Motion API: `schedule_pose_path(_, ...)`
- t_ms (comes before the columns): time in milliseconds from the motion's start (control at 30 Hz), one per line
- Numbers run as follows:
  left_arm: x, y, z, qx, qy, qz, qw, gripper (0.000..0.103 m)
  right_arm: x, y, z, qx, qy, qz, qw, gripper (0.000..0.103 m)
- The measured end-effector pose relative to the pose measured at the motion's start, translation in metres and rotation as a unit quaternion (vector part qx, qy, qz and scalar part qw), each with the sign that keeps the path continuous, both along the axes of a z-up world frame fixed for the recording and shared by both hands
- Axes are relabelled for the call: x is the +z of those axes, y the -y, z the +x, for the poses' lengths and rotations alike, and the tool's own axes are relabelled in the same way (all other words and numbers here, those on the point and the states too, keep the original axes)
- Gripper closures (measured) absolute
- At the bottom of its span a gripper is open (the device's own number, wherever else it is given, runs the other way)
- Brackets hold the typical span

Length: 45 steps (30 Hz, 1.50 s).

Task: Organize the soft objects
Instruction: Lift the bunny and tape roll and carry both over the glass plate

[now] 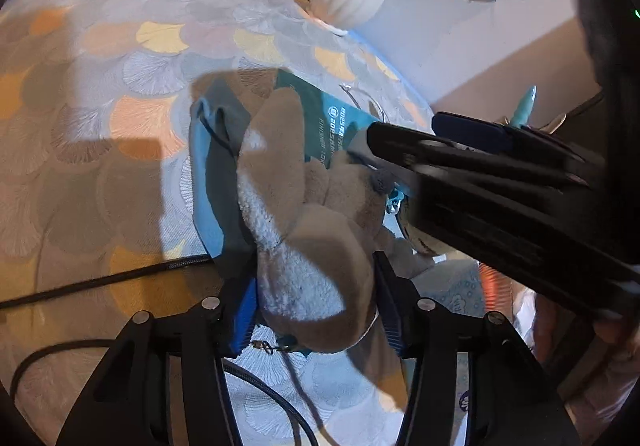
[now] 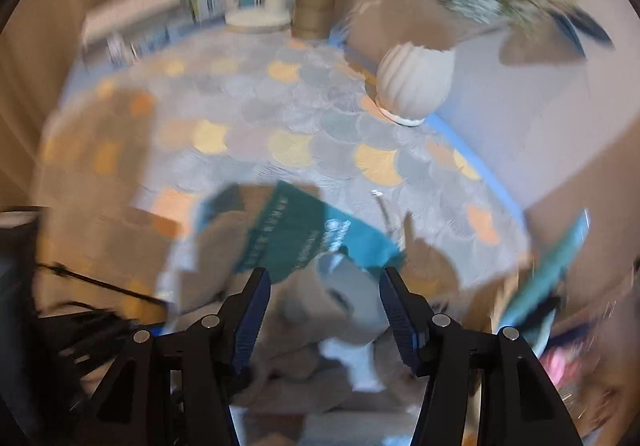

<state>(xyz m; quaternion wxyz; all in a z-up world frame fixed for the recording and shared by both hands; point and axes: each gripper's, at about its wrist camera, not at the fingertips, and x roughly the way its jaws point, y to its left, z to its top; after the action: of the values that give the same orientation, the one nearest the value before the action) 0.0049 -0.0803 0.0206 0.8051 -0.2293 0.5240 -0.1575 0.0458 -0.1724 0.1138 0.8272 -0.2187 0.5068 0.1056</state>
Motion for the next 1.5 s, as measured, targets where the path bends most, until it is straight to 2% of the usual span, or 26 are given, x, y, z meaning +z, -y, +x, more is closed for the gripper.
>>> schedule_pose_path(100, 0.002, -0.002, -0.001, 0.006, 0.001, -0.001, 1.0000, 0.057, -0.015, -0.013, 0.013, 0.008, -0.026, -0.078, 0.997, 0.047)
schedule_pose_path(133, 0.003, -0.003, -0.002, 0.008, 0.002, -0.001, 1.0000, 0.057, -0.016, -0.015, 0.015, 0.014, -0.041, -0.087, 0.995, 0.048)
schedule_pose_path(167, 0.005, -0.004, -0.003, 0.010, 0.004, -0.002, 0.9999, 0.057, -0.016, -0.016, 0.016, 0.018, -0.049, -0.089, 0.995, 0.052)
schedule_pose_path(200, 0.006, -0.006, -0.004, 0.012, 0.005, -0.005, 0.9999, 0.057, -0.016, -0.016, 0.017, 0.026, -0.058, -0.094, 0.994, 0.062)
schedule_pose_path(267, 0.011, -0.010, -0.005, 0.019, 0.010, -0.011, 0.9997, 0.057, -0.016, -0.018, 0.016, 0.048, -0.074, -0.091, 0.992, 0.074)
schedule_pose_path(300, 0.014, -0.013, -0.005, 0.022, 0.013, -0.010, 0.9996, 0.057, -0.012, -0.019, 0.014, 0.060, -0.074, -0.089, 0.991, 0.075)
schedule_pose_path(333, 0.019, -0.020, -0.009, 0.026, 0.018, -0.008, 0.9995, 0.057, -0.006, -0.020, 0.013, 0.064, -0.066, -0.079, 0.993, 0.075)
schedule_pose_path(400, 0.026, -0.033, -0.015, 0.039, 0.029, -0.011, 0.9987, 0.057, 0.012, -0.017, 0.015, 0.057, -0.059, -0.030, 0.996, 0.074)
schedule_pose_path(433, 0.029, -0.038, -0.016, 0.047, 0.032, -0.014, 0.9983, 0.057, 0.020, -0.012, 0.020, 0.050, -0.067, 0.000, 0.996, 0.072)
schedule_pose_path(467, 0.032, -0.045, -0.018, 0.059, 0.036, -0.016, 0.9975, 0.057, 0.024, -0.008, 0.028, 0.046, -0.091, 0.026, 0.994, 0.065)
schedule_pose_path(500, 0.035, -0.051, -0.020, 0.069, 0.039, -0.017, 0.9967, 0.057, 0.022, -0.008, 0.033, 0.044, -0.108, 0.033, 0.993, 0.062)
schedule_pose_path(533, 0.039, -0.061, -0.022, 0.084, 0.045, -0.017, 0.9953, 0.057, 0.015, -0.006, 0.043, 0.042, -0.145, 0.036, 0.988, 0.062)
schedule_pose_path(667, 0.051, -0.087, -0.028, 0.119, 0.059, -0.009, 0.9912, 0.057, -0.018, -0.009, 0.057, 0.043, -0.218, 0.001, 0.975, 0.062)
schedule_pose_path(733, 0.057, -0.097, -0.032, 0.132, 0.064, -0.005, 0.9891, 0.057, -0.039, -0.007, 0.060, 0.037, -0.270, -0.005, 0.962, 0.062)
schedule_pose_path(800, 0.060, -0.107, -0.036, 0.149, 0.068, -0.012, 0.9864, 0.057, -0.047, -0.010, 0.058, 0.040, -0.290, -0.005, 0.956, 0.062)
schedule_pose_path(867, 0.063, -0.115, -0.039, 0.174, 0.069, -0.017, 0.9822, 0.057, -0.055, -0.015, 0.053, 0.041, -0.299, -0.014, 0.953, 0.062)
schedule_pose_path(933, 0.063, -0.119, -0.038, 0.184, 0.066, -0.019, 0.9806, 0.057, -0.067, -0.023, 0.047, 0.046, -0.285, -0.043, 0.956, 0.062)
schedule_pose_path(967, 0.064, -0.119, -0.037, 0.185, 0.065, -0.019, 0.9804, 0.057, -0.073, -0.025, 0.044, 0.049, -0.273, -0.056, 0.959, 0.066)
schedule_pose_path(1033, 0.070, -0.117, -0.035, 0.184, 0.067, -0.018, 0.9804, 0.057, -0.074, -0.029, 0.036, 0.068, -0.258, -0.057, 0.962, 0.081)
schedule_pose_path(1100, 0.083, -0.113, -0.038, 0.179, 0.077, -0.013, 0.9808, 0.057, -0.066, -0.034, 0.025, 0.085, -0.269, -0.053, 0.958, 0.083)
schedule_pose_path(1167, 0.097, -0.110, -0.041, 0.170, 0.092, -0.003, 0.9811, 0.057, -0.050, -0.035, 0.016, 0.097, -0.287, -0.014, 0.953, 0.083)
schedule_pose_path(1233, 0.114, -0.104, -0.042, 0.157, 0.110, 0.010, 0.9814, 0.057, -0.019, -0.031, 0.011, 0.088, -0.273, 0.054, 0.957, 0.083)
schedule_pose_path(1333, 0.142, -0.093, -0.041, 0.141, 0.135, 0.032, 0.9802, 0.057, 0.025, -0.010, 0.007, 0.032, -0.246, 0.145, 0.958, 0.083)
schedule_pose_path(1500, 0.187, -0.068, -0.036, 0.101, 0.188, 0.044, 0.9759, 0.056, 0.090, 0.034, -0.015, -0.030, -0.183, 0.240, 0.953, 0.083)
